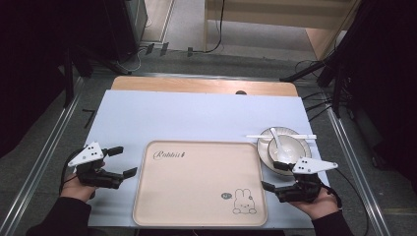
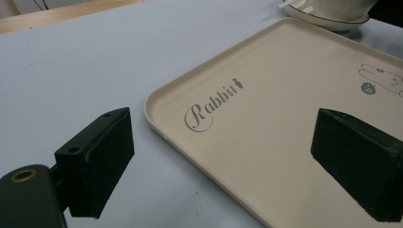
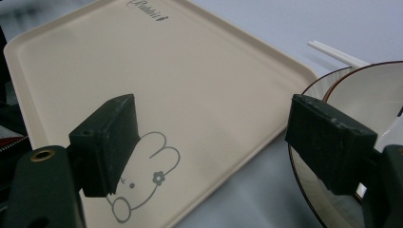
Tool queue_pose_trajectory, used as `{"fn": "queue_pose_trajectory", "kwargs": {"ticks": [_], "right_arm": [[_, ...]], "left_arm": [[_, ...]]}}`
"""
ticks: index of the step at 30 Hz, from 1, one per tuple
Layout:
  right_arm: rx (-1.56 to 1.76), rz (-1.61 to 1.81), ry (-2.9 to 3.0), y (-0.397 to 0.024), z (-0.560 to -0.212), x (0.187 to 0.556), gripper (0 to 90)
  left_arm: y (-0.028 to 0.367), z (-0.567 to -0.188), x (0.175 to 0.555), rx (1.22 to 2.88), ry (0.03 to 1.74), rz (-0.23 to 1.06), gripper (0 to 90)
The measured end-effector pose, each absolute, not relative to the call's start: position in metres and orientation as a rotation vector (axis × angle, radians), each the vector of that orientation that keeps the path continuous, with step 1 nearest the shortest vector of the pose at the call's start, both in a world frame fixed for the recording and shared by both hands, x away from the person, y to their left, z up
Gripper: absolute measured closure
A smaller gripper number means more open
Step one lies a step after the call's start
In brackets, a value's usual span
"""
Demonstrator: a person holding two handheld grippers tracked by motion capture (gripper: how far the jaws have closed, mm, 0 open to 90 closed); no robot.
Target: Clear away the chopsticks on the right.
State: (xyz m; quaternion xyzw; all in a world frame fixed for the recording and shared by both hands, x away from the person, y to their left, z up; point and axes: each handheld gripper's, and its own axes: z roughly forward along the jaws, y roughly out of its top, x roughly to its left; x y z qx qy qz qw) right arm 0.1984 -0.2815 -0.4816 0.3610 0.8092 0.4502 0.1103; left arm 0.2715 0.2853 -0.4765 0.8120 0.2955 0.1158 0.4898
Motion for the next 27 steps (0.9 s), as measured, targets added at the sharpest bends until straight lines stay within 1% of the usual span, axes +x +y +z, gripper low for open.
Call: {"fn": "queue_pose_trajectory", "kwargs": {"ticks": [9, 27], "right_arm": [[1.101, 1.312, 2.376, -0.2848, -0.4835, 0.2012, 21.8], [1.089, 1.300, 2.355, -0.2872, -0.4825, 0.2006, 22.4]], "left_arm": [[0.2855, -0.4759, 0.2714, 1.974, 0.725, 0.290, 7.6], [0.2864, -0.4738, 0.2714, 1.960, 0.741, 0.301, 7.6]]}}
